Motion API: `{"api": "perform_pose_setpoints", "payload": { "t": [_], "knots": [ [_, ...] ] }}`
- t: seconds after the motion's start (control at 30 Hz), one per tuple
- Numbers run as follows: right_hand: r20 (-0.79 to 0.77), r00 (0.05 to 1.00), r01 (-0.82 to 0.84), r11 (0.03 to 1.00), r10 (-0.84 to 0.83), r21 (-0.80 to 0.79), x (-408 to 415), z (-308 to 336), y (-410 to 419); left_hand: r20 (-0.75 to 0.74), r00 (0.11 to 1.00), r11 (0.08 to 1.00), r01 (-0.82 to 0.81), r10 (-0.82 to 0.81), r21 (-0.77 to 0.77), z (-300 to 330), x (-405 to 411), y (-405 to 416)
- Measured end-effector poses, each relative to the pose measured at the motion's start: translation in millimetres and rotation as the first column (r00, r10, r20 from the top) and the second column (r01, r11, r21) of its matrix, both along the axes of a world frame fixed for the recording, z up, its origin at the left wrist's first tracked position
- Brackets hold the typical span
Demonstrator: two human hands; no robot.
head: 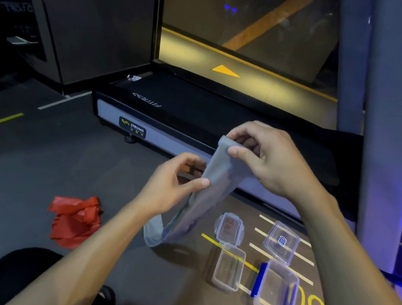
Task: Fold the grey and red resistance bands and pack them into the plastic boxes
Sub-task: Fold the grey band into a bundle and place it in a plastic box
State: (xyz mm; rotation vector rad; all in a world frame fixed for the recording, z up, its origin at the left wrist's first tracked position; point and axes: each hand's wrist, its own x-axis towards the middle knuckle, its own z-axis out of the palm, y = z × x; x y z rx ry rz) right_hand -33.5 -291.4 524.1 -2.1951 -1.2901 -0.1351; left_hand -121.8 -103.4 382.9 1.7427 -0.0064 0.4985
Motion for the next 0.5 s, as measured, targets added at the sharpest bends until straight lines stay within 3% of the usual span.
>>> {"api": "perform_pose_setpoints", "payload": {
  "t": [0.1, 0.33, 0.5],
  "knots": [
    [0.006, 0.999, 0.032, 0.999, -0.032, -0.004, -3.7, 23.0, 9.3, -0.004, 0.994, 0.994, -0.106, 0.107, 0.033, 3.9, -14.3, 2.9],
    [0.028, 0.998, 0.064, 0.998, -0.063, -0.013, -18.0, 72.1, 28.3, -0.071, 0.992, 0.99, -0.094, 0.102, 0.109, 28.5, -39.7, 14.9],
    [0.082, 0.994, 0.072, 0.997, -0.07, -0.017, -34.3, 101.2, 35.2, -0.043, 0.981, 0.973, -0.181, 0.189, 0.146, 53.9, -51.2, 12.0]
  ]
}}
